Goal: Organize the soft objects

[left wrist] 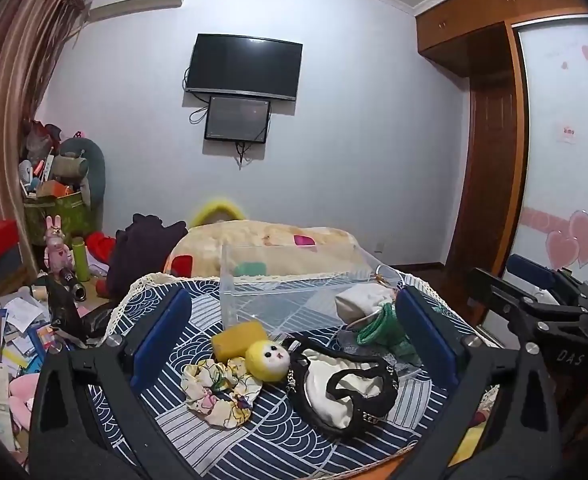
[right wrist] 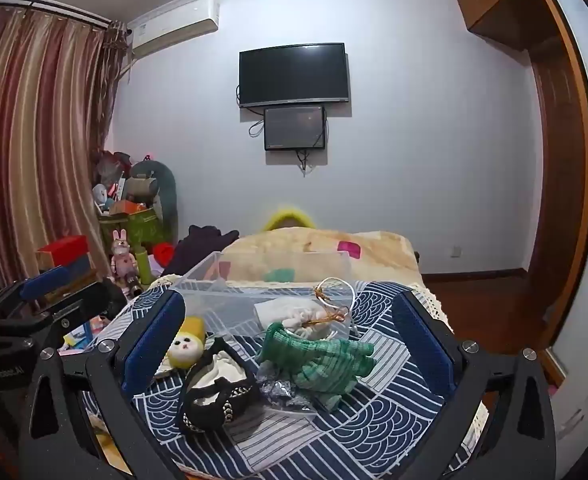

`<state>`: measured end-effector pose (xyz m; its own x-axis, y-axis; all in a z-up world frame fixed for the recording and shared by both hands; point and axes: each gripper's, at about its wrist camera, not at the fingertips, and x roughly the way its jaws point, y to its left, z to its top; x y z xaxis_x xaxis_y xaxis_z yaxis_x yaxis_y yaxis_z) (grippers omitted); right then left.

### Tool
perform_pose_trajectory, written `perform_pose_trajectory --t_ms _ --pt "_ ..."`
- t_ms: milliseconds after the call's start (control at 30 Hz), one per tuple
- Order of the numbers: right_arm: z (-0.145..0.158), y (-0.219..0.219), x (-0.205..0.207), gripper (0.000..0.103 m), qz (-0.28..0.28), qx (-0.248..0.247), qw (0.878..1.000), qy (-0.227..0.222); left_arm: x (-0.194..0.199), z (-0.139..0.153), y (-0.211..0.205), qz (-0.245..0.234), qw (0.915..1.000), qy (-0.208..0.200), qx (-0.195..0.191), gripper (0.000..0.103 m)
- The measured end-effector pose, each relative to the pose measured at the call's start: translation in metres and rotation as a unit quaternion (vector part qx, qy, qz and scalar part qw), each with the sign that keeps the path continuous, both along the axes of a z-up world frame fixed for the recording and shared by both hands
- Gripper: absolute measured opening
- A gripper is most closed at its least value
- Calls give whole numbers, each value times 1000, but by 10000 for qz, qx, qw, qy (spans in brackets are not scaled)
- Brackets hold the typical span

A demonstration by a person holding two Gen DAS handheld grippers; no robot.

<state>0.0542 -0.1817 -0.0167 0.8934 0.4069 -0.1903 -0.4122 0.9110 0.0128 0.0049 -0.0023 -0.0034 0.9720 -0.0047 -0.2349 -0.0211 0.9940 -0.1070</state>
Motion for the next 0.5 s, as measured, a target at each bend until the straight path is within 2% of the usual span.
perform_pose_trajectory --t_ms 500 --pt "-3 -2 2 103 97 51 9999 -22 -4 2 6 -109 9999 -6 -82 103"
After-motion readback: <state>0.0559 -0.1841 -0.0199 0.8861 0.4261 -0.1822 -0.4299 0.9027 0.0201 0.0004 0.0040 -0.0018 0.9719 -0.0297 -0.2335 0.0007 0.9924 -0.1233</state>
